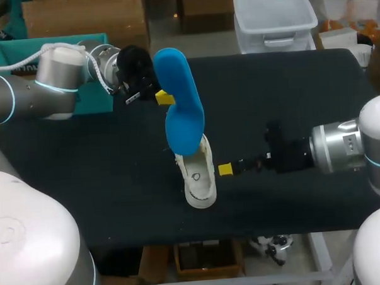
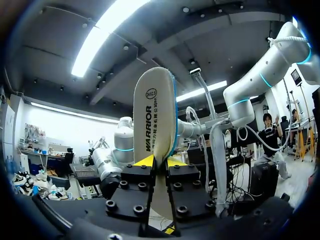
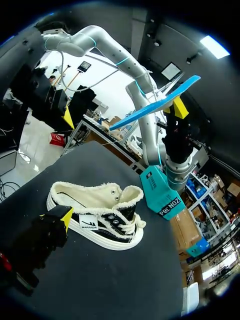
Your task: Open the shoe tongue, take the insole out of the shoe, put the insole back into the shoe, and pack the shoe into the shoebox
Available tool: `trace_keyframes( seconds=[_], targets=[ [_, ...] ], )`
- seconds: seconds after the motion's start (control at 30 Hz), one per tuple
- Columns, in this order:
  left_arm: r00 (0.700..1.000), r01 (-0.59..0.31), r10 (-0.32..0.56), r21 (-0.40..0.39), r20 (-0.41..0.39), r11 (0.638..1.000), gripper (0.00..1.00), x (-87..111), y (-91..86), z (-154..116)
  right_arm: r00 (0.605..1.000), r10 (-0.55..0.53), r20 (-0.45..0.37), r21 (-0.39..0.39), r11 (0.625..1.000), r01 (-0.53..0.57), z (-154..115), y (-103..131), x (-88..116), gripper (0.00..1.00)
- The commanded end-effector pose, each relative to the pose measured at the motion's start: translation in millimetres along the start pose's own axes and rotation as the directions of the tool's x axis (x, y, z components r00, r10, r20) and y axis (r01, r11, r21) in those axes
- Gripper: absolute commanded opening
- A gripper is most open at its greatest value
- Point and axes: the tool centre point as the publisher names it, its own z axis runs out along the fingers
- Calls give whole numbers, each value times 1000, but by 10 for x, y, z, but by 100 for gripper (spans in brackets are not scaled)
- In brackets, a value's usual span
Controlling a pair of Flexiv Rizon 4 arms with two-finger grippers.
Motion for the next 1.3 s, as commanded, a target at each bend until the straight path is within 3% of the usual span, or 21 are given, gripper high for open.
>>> trace_keyframes(
  seconds=[0.03, 0.23, 0.3, 0.8, 1.3],
  targets=[
    [1000, -9, 8, -31, -17, 999, 0, -16, -10, 9, 1000, 4, 0, -7, 1000, -4, -6, -25, -5, 100],
    [993, -64, 46, -178, -107, 982, 0, 35, 110, 132, 1000, 23, 6, -2, 1000, -23, -16, 1, -6, 100],
    [991, -69, 46, -188, -124, 980, 0, 64, 150, 142, 1000, 23, 8, -2, 1000, -23, -17, 16, -5, 100],
    [993, 7, -19, -99, -115, 995, 0, 53, 457, -80, 996, -90, -25, -49, 995, 88, 53, 110, -17, 100],
    [992, 25, -36, -89, -123, 996, 0, 6, 531, -41, 972, -232, -31, -78, 970, 229, 172, 364, 124, 100]
  ],
)
